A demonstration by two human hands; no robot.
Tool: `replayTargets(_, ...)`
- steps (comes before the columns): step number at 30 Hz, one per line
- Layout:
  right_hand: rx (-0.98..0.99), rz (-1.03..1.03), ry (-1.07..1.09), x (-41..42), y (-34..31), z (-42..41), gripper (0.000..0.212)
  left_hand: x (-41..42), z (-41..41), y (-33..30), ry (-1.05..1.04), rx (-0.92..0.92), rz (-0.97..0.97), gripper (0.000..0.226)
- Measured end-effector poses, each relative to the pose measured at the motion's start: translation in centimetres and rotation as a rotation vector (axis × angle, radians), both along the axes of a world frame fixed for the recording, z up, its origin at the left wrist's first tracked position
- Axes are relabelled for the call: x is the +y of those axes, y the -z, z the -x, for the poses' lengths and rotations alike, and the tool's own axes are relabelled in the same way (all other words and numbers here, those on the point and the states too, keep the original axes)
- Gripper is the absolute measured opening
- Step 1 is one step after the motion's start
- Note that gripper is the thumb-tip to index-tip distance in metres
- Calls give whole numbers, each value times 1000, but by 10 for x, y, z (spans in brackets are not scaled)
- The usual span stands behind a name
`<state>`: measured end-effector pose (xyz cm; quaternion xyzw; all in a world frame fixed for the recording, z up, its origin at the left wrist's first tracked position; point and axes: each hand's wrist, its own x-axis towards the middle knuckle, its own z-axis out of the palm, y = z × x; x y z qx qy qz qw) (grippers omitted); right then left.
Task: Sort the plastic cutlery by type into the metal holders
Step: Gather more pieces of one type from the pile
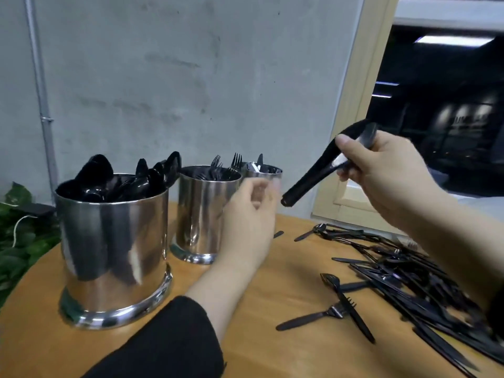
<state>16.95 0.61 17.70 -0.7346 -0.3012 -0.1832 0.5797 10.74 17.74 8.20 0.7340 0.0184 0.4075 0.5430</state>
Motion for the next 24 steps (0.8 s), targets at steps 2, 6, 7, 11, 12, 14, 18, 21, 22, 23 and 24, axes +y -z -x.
replayTargets(2,-93,-3,112,4,-10,-23,15,5,-24,13,-94,-13,-133,18)
replayTargets(6,-166,-17,151,29,-25,-69,13,11,-50,44,-115,25,-301,22)
replayTargets(7,-159,-13,155,38,-28,-82,13,12,-53,48,-107,31,-289,23)
replayTargets(11,-102,8,133,78,-32,-126,13,18,-58,59,-94,60,-305,23)
replayTargets(12,-80,13,128,87,-30,-137,13,18,-59,62,-84,71,-312,23)
replayTargets(14,-24,49,135,103,-24,-156,15,19,-61,67,-67,80,-309,22)
replayTargets(18,137,270,167,124,3,-178,25,22,-62,70,-53,98,-299,21)
replayTargets(21,165,461,193,124,20,-180,55,22,-60,69,-41,113,-291,21)
replayTargets(22,154,472,210,122,24,-180,70,22,-58,68,-39,123,-297,21)
replayTargets(23,137,463,243,117,26,-177,80,22,-58,67,-36,134,-305,22)
replayTargets(24,103,436,282,110,27,-171,84,21,-57,67,-29,149,-307,22)
